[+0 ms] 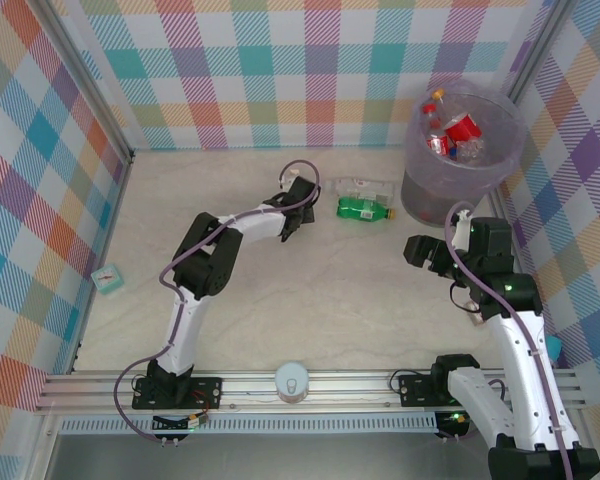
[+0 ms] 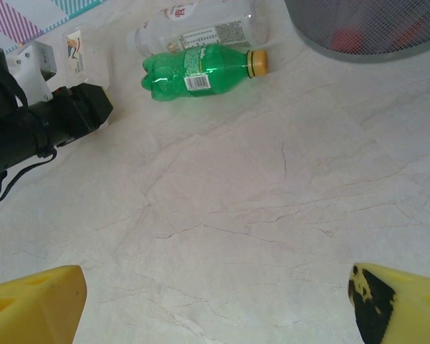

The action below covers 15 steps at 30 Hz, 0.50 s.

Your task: Put the plastic bottles in the bin

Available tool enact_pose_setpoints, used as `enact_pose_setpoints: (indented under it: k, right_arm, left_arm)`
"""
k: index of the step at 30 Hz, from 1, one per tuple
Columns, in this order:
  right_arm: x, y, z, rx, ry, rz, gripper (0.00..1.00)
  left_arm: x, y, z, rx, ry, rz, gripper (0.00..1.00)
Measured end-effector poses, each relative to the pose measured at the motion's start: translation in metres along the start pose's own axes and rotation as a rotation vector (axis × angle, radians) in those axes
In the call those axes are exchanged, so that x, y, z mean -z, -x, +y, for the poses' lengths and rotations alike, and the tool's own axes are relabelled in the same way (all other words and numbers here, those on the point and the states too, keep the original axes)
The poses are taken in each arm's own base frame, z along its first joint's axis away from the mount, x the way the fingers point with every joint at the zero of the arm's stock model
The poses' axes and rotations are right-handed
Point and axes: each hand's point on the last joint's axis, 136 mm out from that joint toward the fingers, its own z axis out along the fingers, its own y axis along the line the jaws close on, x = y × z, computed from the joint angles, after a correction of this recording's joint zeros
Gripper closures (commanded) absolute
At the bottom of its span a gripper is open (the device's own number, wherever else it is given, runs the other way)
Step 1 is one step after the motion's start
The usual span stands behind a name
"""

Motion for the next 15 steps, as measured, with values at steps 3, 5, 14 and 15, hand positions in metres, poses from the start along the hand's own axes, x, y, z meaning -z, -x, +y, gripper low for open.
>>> enact_pose_setpoints:
  k: [3,5,14,15]
  right_arm:
    - [0.0,0.003,0.002,-0.004,0.007,-0.001,0.06]
    - [0.001,0.006,0.005,-0.009,0.016,-0.001,0.07]
    - [-0.011,0.034,0.037,-0.019,0.123,-0.012,0.08]
    - [-0.015,0.036,0.043,-0.012,0.141,-0.005,0.08]
  left_arm:
    - [0.01,-0.005,0.008,-0.01,0.003,0.006,0.63]
    - [0.019,-0.008,0.011,-0.015,-0.006,0.002,0.65]
    - [0.091,-0.006,0.005,-0.021,-0.215,-0.067,0.84]
    - [0.099,-0.007,0.003,-0.022,-0.243,-0.074,0.84]
